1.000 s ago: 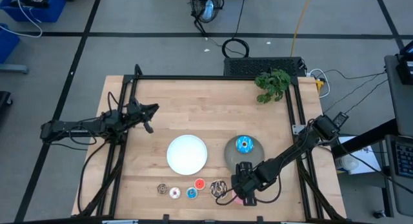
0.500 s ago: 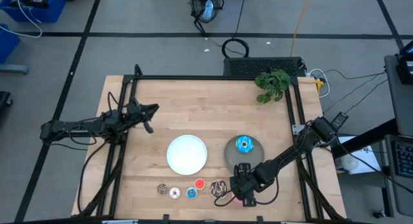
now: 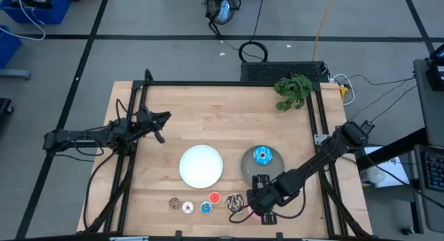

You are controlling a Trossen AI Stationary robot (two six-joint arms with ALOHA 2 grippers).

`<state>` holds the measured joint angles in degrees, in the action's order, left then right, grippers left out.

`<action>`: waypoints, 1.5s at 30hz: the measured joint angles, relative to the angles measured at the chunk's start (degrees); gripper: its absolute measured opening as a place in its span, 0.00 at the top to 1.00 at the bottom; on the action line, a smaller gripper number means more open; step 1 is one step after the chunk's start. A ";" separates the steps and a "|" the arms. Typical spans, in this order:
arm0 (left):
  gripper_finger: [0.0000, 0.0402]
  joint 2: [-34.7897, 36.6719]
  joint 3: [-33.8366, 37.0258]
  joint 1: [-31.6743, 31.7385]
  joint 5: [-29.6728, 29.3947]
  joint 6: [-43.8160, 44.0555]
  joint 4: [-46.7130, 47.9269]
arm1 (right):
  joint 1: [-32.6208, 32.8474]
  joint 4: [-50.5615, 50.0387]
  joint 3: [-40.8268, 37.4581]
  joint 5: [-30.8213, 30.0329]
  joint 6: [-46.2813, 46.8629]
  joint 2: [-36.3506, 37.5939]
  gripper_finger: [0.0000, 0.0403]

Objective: Pick & Place donuts
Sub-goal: Put the large pink donut on the brown plate

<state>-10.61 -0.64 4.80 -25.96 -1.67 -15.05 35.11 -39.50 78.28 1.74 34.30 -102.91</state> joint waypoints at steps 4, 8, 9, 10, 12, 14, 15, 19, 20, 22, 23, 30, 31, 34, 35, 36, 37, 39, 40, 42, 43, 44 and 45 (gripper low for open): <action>0.89 0.00 0.00 0.00 0.00 0.00 0.00 | -0.07 -11.04 10.79 -0.16 0.76 -0.16 0.98; 0.89 0.00 0.00 0.00 0.02 0.00 0.07 | -0.18 -20.90 18.79 -0.13 1.33 -0.33 0.98; 0.89 0.00 0.00 -0.01 0.02 0.00 0.05 | -0.20 -23.06 20.51 -0.13 1.40 -0.31 0.98; 0.89 0.00 0.00 -0.02 0.02 0.00 0.07 | -0.28 -25.15 21.91 -0.20 1.40 -0.29 0.98; 0.89 0.00 0.00 0.00 0.04 0.00 0.31 | -0.62 -29.67 23.93 -1.10 0.97 -0.29 0.98; 0.89 0.00 0.00 -0.02 0.04 0.00 0.33 | -1.20 -33.39 25.30 -2.57 0.92 -0.28 0.98; 0.89 0.00 0.00 0.00 0.04 0.00 0.31 | -1.42 -34.24 25.68 -3.12 0.95 -0.03 0.98; 0.89 0.00 0.00 0.00 0.07 0.00 0.31 | -2.97 -36.55 26.46 -0.80 -0.48 0.57 0.98; 0.89 0.00 0.00 -0.02 0.09 -0.02 0.31 | -3.31 -36.65 26.45 -0.13 -0.90 0.72 0.98; 0.89 0.00 0.00 0.00 0.09 0.00 0.31 | -4.28 -36.20 26.47 0.17 -1.29 1.07 0.98; 0.89 0.00 0.00 0.00 0.11 -0.02 0.31 | -4.71 -36.18 26.47 1.03 -2.02 1.30 0.98; 0.89 -0.02 0.00 0.00 0.20 0.00 0.43 | -6.45 -36.32 26.47 7.12 -3.59 1.38 0.98; 0.89 -0.02 0.00 -0.01 0.20 0.00 0.57 | -6.60 -36.79 26.47 7.61 -3.64 1.38 0.98; 0.89 -0.02 0.00 0.00 0.20 0.00 0.79 | -6.70 -37.34 26.47 7.32 -2.92 2.03 0.98; 0.89 -0.02 0.00 -0.02 0.20 0.00 0.79 | -6.78 -37.02 26.47 7.20 -2.57 2.29 0.98; 0.89 -0.02 0.00 0.00 0.20 0.00 0.79 | -6.96 -36.90 26.47 7.19 -2.50 2.53 0.98; 0.89 -0.03 0.00 0.00 0.17 -0.11 0.78 | -6.99 -36.97 26.47 7.01 -2.46 2.69 0.98; 0.89 -0.04 0.00 0.00 0.09 -0.83 0.31 | -7.01 -37.20 26.47 5.58 -2.52 2.95 0.98; 0.89 -0.03 0.00 0.00 -0.01 -0.94 0.12 | -7.13 -37.25 26.47 4.47 -2.92 3.23 0.98; 0.89 -0.04 0.01 -0.02 -0.04 -1.23 -0.13 | -7.53 -37.89 26.42 0.97 -3.46 4.08 0.98; 0.89 -0.04 0.00 -0.02 -0.04 -1.34 -0.38 | -7.95 -38.47 26.28 -1.41 -3.37 4.51 0.98; 0.89 -0.04 0.00 0.00 -0.04 -1.44 -0.62 | -8.65 -39.22 26.07 -3.01 -3.40 4.90 0.98; 0.89 -0.04 0.00 0.00 -0.04 -1.44 -0.70 | -9.52 -39.87 25.76 -3.69 -3.54 5.24 0.98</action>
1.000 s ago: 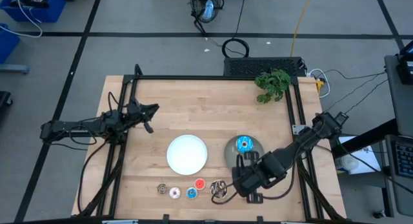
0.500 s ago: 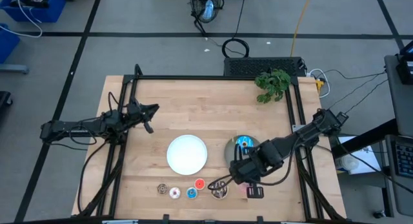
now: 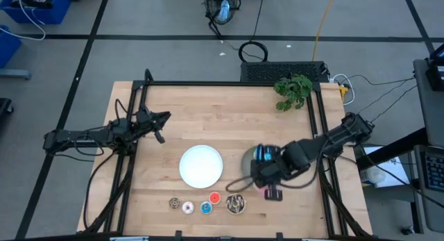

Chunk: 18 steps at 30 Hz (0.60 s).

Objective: Pick & Place donuts
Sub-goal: Put the large pink donut on the brown plate

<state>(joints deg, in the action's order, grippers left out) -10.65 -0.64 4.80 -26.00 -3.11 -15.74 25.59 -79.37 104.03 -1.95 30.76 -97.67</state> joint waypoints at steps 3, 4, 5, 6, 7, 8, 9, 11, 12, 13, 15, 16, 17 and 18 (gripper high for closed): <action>0.89 0.00 0.00 -0.02 0.00 0.00 0.18 | -2.66 0.12 -2.07 -1.49 -1.06 2.05 0.98; 0.89 0.00 0.00 0.00 0.00 0.00 0.24 | -3.52 0.79 -3.06 -1.47 -1.48 3.03 0.98; 0.89 0.00 0.00 -0.01 0.00 -0.02 0.44 | -4.27 1.48 -4.29 -1.42 -1.70 4.07 0.98; 0.89 0.00 0.00 -0.01 0.00 -0.03 0.62 | -4.95 2.02 -5.73 -1.26 -1.80 4.97 0.98; 0.89 0.00 0.00 0.00 0.00 -0.08 0.65 | -5.62 2.29 -7.31 -1.06 -1.96 5.76 0.99; 0.89 0.00 0.00 0.00 0.00 -0.24 0.65 | -6.23 2.44 -8.87 -0.88 -2.12 6.39 0.99; 0.89 0.00 0.00 0.00 -0.02 -0.39 0.65 | -6.75 2.75 -10.67 -0.71 -2.31 7.22 0.99; 0.89 0.00 0.00 -0.01 -0.02 -0.70 0.66 | -7.78 3.74 -14.15 0.71 -3.03 8.96 0.99; 0.89 0.00 0.00 -0.01 -0.02 -0.71 0.66 | -8.21 4.78 -16.12 1.02 -3.32 9.97 0.99; 0.89 0.00 0.00 -0.01 -0.02 -0.72 0.65 | -8.57 6.20 -18.27 1.50 -3.50 10.92 0.99; 0.89 0.00 0.00 0.00 -0.02 -0.72 0.65 | -9.41 10.77 -23.00 2.07 -3.49 12.49 0.99; 0.89 0.00 0.00 0.00 -0.02 -0.72 0.65 | -9.91 13.49 -25.45 2.18 -3.48 12.99 0.99; 0.89 0.00 0.00 0.00 -0.02 -0.72 0.59 | -10.29 15.78 -27.89 2.31 -3.49 13.27 0.99; 0.89 0.00 0.00 0.00 -0.02 -0.72 0.61 | -10.51 17.74 -30.22 2.56 -3.58 13.32 0.99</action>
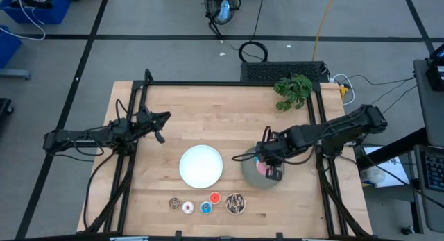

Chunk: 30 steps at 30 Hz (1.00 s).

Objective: Pick & Place donuts
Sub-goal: Put the large pink donut on the brown plate

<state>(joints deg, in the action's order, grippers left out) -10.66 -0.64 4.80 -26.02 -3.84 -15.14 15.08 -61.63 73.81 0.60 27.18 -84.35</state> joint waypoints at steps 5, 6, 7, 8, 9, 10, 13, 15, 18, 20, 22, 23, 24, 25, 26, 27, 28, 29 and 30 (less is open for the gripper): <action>0.89 0.00 0.00 0.00 0.00 0.09 -0.02 | -0.03 9.05 -9.49 3.26 0.25 -0.07 0.99; 0.89 0.00 0.00 -0.02 0.00 0.09 -0.02 | 0.03 10.49 -10.99 3.92 0.56 -0.07 0.99; 0.89 0.00 0.00 -0.02 0.00 0.09 -0.03 | 0.03 11.51 -12.22 4.36 0.92 -0.07 0.99; 0.89 0.00 0.00 -0.01 0.00 0.10 -0.04 | 0.03 12.53 -13.32 4.66 1.29 -0.07 0.99; 0.89 0.00 0.00 0.00 0.00 0.10 -0.04 | 0.01 13.37 -14.28 5.38 1.73 -0.07 0.99; 0.89 0.00 0.00 -0.01 0.00 0.12 -0.05 | -0.03 14.18 -15.19 6.12 2.14 -0.07 0.99; 0.89 0.00 0.00 -0.02 0.00 0.28 -0.06 | 0.01 16.55 -17.35 7.19 3.58 -0.07 0.99; 0.89 0.00 0.00 -0.02 0.00 0.28 -0.06 | 0.03 17.98 -19.04 7.73 4.57 -0.06 0.99; 0.89 0.00 0.00 0.00 0.00 0.28 -0.06 | 0.01 18.97 -20.76 8.65 5.24 -0.11 0.99; 0.89 0.00 0.00 -0.02 0.00 0.28 -0.06 | 0.03 19.88 -21.68 8.63 6.22 -0.09 0.99; 0.89 0.00 0.00 0.00 0.00 0.28 -0.06 | 0.01 20.99 -22.94 8.63 6.60 -0.09 0.98; 0.89 0.00 0.00 -0.02 0.00 0.28 -0.07 | -0.05 21.55 -23.57 8.61 6.64 -0.09 0.98; 0.89 0.00 0.00 0.00 0.00 0.28 -0.08 | -0.14 21.93 -24.12 8.61 6.65 -0.09 0.98; 0.89 0.00 0.00 0.00 0.00 0.28 -0.08 | -0.14 22.06 -24.48 8.57 6.70 -0.09 0.98; 0.89 0.00 0.00 -0.02 0.00 0.28 -0.08 | -0.16 22.08 -24.78 8.57 6.91 -0.09 0.98; 0.89 0.00 0.00 -0.01 0.00 0.28 -0.07 | -0.16 22.12 -25.05 8.53 7.16 -0.09 0.98; 0.89 0.00 0.00 0.00 0.00 0.28 -0.08 | -0.16 22.12 -25.29 8.54 7.39 -0.09 0.98; 0.89 0.00 0.00 0.00 0.00 0.28 -0.08 | -0.16 22.17 -25.55 8.55 7.69 -0.09 0.98; 0.89 0.00 0.00 -0.02 0.00 0.26 -0.08 | -0.16 22.18 -25.76 8.55 7.88 -0.09 0.98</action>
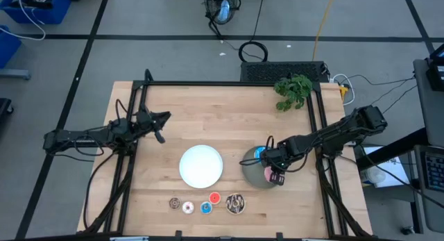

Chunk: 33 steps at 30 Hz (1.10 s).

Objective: Pick & Place donuts
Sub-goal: Put the large pink donut on the brown plate

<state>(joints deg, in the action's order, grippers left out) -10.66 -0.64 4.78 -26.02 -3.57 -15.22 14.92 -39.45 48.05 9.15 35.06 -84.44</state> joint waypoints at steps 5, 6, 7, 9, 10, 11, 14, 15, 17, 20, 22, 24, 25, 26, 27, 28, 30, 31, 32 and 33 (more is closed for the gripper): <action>0.89 0.00 0.00 0.01 0.00 0.00 0.00 | 0.00 0.85 -1.22 -0.11 0.14 0.00 0.98; 0.89 0.00 0.00 0.02 0.00 0.00 0.00 | 0.00 1.00 -1.32 -0.15 0.19 0.00 0.98; 0.89 0.00 0.00 0.01 0.00 0.00 0.00 | -0.06 1.30 -1.46 -0.15 0.27 0.00 0.98; 0.89 0.00 0.00 0.02 0.00 -0.02 0.00 | -0.30 1.83 -1.60 -0.10 0.29 0.00 0.98; 0.89 0.00 0.00 0.00 0.00 -0.05 -0.01 | -0.37 2.03 -1.60 -0.11 0.29 0.00 0.98; 0.89 0.00 0.00 0.02 0.00 -0.23 0.00 | -0.38 2.24 -1.60 -0.11 0.29 0.00 0.98; 0.89 0.00 0.00 0.00 0.00 -0.24 0.02 | -0.37 2.54 -1.60 -0.04 0.29 0.00 0.95; 0.89 0.00 0.00 0.02 -0.02 -0.24 0.02 | -0.37 2.70 -1.60 -0.03 0.21 0.00 0.93; 0.89 0.00 0.00 0.02 -0.02 -0.24 0.15 | -0.37 2.80 -1.60 0.00 -0.18 0.00 0.91; 0.89 0.00 0.00 0.01 -0.02 -0.23 0.38 | -0.37 2.78 -1.60 -0.02 -0.75 0.00 0.87; 0.89 0.00 0.00 0.00 0.00 -0.09 0.41 | -0.38 2.78 -1.60 -0.02 -1.78 0.00 0.83; 0.89 0.00 0.00 0.00 -0.01 0.51 0.41 | -0.38 2.76 -1.60 -0.02 -2.42 0.00 0.79; 0.89 0.00 0.00 0.02 0.00 0.68 0.39 | -0.38 2.74 -1.60 -0.02 -2.42 0.00 0.77; 0.89 0.00 0.00 0.02 -0.02 0.68 0.39 | -0.37 2.69 -1.60 -0.02 -2.40 0.00 0.74; 0.89 0.00 0.00 0.01 -0.01 0.69 0.39 | -0.37 2.55 -1.60 -0.02 -2.36 0.00 0.71; 0.89 0.00 0.00 0.01 -0.01 0.70 0.39 | -0.37 2.24 -1.60 -0.02 -2.01 0.00 0.69; 0.89 0.00 0.00 0.02 0.00 0.70 0.29 | -0.42 1.26 -1.60 -0.02 -1.42 0.00 0.63; 0.89 0.00 0.00 0.01 0.00 0.72 0.09 | -0.51 0.85 -1.60 -0.02 -1.41 0.00 0.61; 0.89 0.02 0.00 0.02 -0.02 0.72 -0.02 | -0.60 0.51 -1.60 -0.01 -1.36 0.00 0.59; 0.89 0.01 0.00 0.01 0.00 0.72 -0.03 | -0.64 0.25 -1.60 -0.02 -1.33 0.00 0.56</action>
<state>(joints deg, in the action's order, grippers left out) -10.64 -0.64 4.79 -26.02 -2.85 -15.25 14.27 -39.20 46.46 9.13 33.73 -84.44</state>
